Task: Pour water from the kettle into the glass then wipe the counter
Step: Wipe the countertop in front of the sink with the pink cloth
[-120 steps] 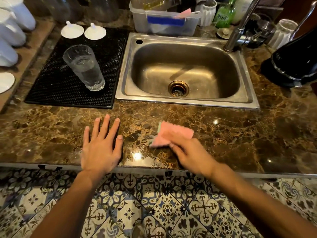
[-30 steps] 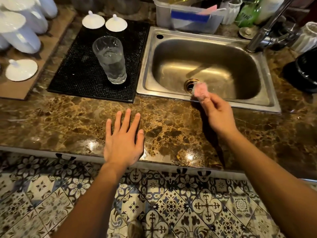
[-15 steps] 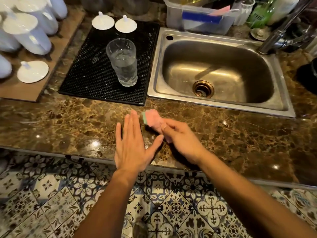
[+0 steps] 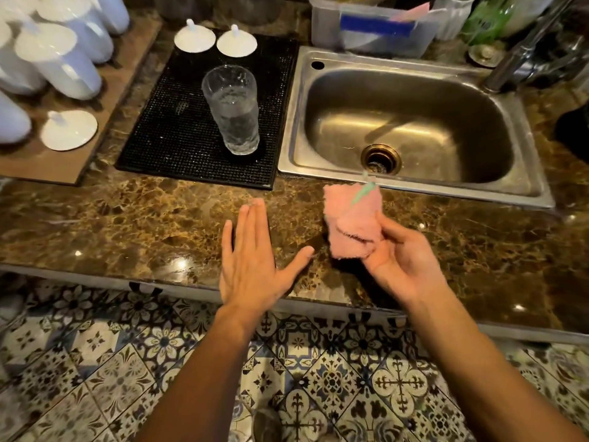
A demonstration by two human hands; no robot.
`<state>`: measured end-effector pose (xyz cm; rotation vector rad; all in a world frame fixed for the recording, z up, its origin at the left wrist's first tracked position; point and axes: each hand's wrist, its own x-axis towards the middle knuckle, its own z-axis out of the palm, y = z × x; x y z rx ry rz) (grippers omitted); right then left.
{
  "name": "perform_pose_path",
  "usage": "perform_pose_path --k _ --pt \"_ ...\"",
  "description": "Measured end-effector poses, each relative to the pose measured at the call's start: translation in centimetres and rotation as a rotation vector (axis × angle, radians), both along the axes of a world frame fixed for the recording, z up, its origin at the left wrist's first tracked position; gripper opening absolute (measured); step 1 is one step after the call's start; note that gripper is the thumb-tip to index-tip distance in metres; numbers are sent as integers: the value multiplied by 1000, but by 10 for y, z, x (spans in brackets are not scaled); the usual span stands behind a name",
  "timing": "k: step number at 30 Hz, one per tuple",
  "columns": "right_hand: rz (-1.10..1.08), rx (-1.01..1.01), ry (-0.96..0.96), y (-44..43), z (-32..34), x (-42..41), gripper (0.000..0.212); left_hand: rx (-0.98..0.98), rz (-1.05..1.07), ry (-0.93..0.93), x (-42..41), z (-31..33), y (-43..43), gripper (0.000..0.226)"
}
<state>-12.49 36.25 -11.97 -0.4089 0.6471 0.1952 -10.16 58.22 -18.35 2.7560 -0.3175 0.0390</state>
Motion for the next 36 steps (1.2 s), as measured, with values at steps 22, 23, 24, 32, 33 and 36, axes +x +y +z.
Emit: perform_pose_path --k 22,23,24,32,33,36 --pt "473 -1889 -188 45 -28 63 36 -399 149 -167 24 32 80 21" --pt "503 -1872 -200 53 -29 67 37 -400 145 -155 23 31 85 21" --pt "531 -1854 -210 60 -29 71 38 -400 143 -143 22 30 88 21" --pt "581 -1824 -437 127 -37 69 37 -231 68 -48 20 23 126 34" --pt "576 -1838 -446 129 -38 68 38 -210 75 -30 20 22 131 38" --pt "612 -1863 -445 130 -35 65 38 -171 82 7 18 19 147 44"
